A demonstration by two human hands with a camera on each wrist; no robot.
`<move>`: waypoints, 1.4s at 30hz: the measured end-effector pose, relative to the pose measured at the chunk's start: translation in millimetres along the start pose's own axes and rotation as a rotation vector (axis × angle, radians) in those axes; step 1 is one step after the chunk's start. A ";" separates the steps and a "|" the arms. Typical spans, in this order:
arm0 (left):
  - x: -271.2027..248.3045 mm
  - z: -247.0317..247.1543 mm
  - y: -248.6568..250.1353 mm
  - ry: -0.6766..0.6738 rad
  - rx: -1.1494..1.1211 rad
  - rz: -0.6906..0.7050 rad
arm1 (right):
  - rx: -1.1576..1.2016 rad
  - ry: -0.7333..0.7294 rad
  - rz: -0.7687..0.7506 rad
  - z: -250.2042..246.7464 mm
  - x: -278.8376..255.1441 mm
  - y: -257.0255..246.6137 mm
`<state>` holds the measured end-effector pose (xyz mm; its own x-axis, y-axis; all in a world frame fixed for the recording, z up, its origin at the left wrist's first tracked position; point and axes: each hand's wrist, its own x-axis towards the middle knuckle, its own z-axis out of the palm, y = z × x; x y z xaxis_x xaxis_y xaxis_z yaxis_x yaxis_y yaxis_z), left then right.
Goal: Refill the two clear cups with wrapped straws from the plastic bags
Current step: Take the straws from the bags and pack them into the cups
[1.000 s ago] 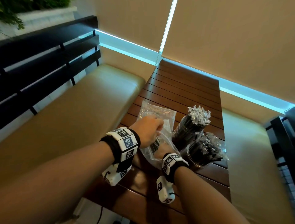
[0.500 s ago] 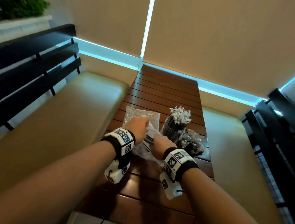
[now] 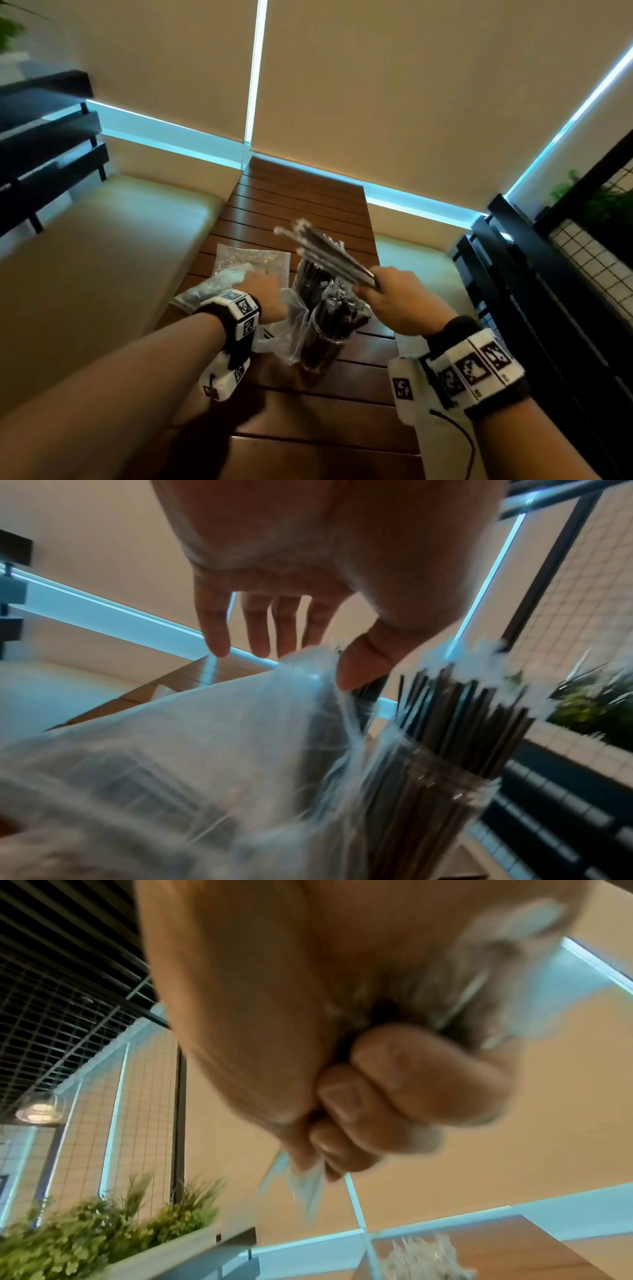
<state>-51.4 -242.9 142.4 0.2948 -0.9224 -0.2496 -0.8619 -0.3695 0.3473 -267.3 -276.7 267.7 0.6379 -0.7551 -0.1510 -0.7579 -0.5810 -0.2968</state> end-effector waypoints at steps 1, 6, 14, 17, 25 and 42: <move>-4.5 -6.3 9.3 0.004 -0.039 0.057 | 0.030 0.084 0.003 5.1 7.2 -1.6; -20.5 -49.2 48.3 -0.055 -0.950 0.333 | 0.197 0.283 -0.046 45.8 36.1 -21.1; -25.0 -82.7 65.8 0.353 -1.516 -0.050 | 0.179 0.224 -0.290 55.9 46.4 -41.6; -27.1 -76.7 54.9 0.479 -0.990 0.048 | 0.415 0.489 -0.298 28.3 36.8 -34.9; -39.4 -61.0 76.4 0.565 -0.521 0.259 | 0.209 0.635 -0.298 -39.0 36.8 -57.7; -15.9 2.6 50.1 -0.098 -0.225 0.219 | 0.037 0.570 0.102 -26.5 16.1 37.1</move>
<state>-100.3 -246.5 161.4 0.0621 -0.9714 -0.2290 -0.7842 -0.1894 0.5909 -288.7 -318.4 279.2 0.3798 -0.8572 0.3478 -0.8001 -0.4931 -0.3415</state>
